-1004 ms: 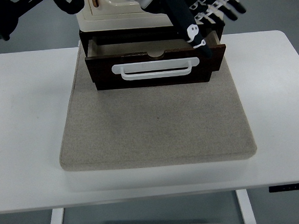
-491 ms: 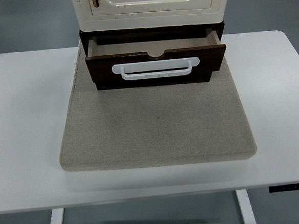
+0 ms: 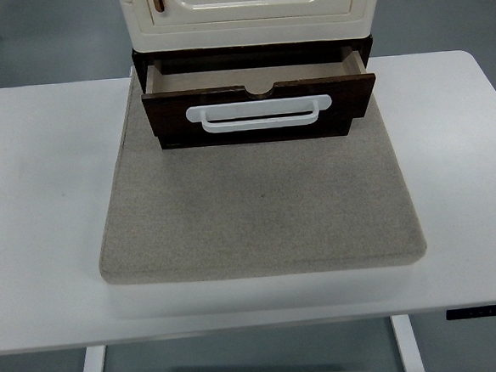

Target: Open the drawer under the combination cabinet

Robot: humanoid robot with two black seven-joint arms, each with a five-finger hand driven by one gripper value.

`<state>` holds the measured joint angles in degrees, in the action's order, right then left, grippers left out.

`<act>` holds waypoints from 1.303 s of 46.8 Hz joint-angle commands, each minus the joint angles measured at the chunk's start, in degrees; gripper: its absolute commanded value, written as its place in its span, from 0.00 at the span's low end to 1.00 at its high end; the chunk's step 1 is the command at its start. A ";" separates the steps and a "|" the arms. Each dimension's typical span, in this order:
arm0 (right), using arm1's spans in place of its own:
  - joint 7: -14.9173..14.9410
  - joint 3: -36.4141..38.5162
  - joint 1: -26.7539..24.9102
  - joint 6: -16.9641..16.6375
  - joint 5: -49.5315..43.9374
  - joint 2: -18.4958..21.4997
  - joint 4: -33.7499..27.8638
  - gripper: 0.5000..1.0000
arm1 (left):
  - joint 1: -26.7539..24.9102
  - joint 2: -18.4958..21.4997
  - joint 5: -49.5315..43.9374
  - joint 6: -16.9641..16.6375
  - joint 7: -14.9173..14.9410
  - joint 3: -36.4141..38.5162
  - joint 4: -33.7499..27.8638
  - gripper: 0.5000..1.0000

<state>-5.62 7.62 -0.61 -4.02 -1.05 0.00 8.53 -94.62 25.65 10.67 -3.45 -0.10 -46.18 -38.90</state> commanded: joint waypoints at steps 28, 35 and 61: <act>0.00 0.03 0.00 -0.02 0.00 0.00 0.00 0.86 | 25.19 0.72 -11.54 3.80 -1.13 -7.44 11.04 1.00; 0.00 0.03 0.00 0.06 -0.09 0.00 0.00 0.86 | 29.40 0.19 -14.45 9.86 -2.01 -7.44 12.36 1.00; 0.00 -0.06 0.00 0.06 0.00 0.00 0.00 0.86 | 32.40 -8.42 -22.18 19.27 -3.16 -7.52 20.62 1.00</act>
<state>-5.62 7.56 -0.62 -4.03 -1.08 0.00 8.53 -62.23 17.95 -10.62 15.66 -3.28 -53.65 -18.35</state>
